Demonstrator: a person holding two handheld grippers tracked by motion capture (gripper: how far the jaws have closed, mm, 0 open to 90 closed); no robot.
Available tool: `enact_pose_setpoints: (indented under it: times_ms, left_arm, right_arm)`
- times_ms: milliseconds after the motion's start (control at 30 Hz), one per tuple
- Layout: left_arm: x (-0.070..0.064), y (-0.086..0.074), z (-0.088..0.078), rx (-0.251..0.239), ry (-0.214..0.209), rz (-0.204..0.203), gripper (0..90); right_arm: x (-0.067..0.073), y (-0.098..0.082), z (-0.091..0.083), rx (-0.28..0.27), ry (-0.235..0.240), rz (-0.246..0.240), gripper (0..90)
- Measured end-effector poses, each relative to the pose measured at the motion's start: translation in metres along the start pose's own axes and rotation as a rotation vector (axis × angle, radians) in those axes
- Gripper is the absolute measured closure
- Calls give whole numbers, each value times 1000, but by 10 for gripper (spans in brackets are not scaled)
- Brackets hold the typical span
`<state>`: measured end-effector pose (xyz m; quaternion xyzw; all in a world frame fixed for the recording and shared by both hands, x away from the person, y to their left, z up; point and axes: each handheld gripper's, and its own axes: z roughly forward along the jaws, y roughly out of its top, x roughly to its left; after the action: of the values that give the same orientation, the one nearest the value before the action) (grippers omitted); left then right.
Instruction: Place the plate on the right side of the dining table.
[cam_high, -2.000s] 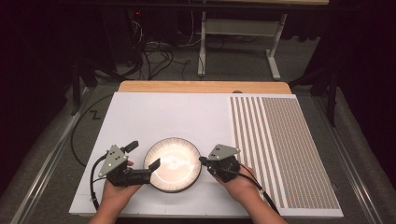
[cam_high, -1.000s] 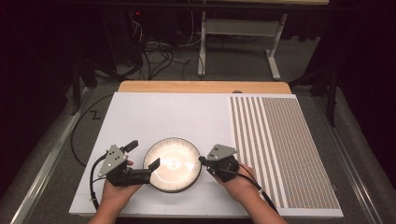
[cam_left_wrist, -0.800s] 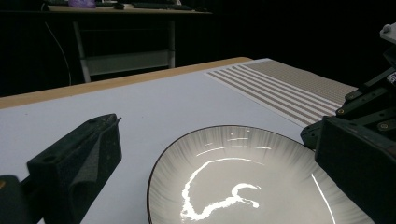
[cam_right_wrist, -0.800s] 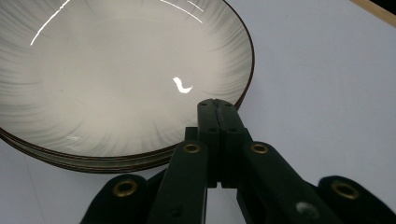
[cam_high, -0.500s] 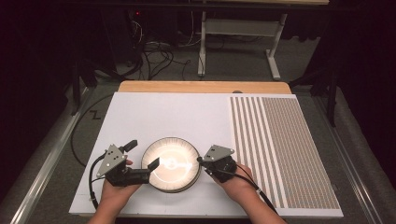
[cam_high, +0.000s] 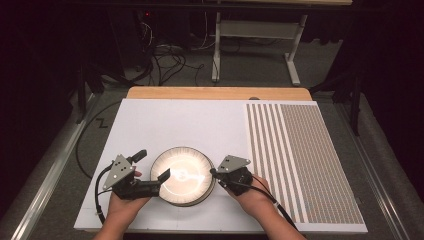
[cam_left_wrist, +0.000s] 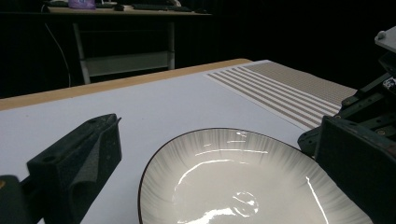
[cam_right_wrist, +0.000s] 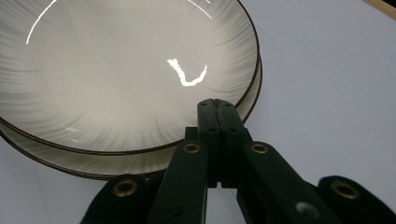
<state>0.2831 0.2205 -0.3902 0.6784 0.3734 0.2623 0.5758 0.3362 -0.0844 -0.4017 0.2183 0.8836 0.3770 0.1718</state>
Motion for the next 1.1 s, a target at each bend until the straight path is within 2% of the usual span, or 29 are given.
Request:
enact_pose_setpoints:
  times_ms: [200, 1100]
  left_arm:
    - [1, 0, -1, -6, 4, -9, 12]
    - [2, 1, -2, -5, 6, -5, 12]
  right_arm:
    - [2, 1, 2, -1, 14, 6, 900]
    - [7, 3, 7, -1, 36, -9, 900]
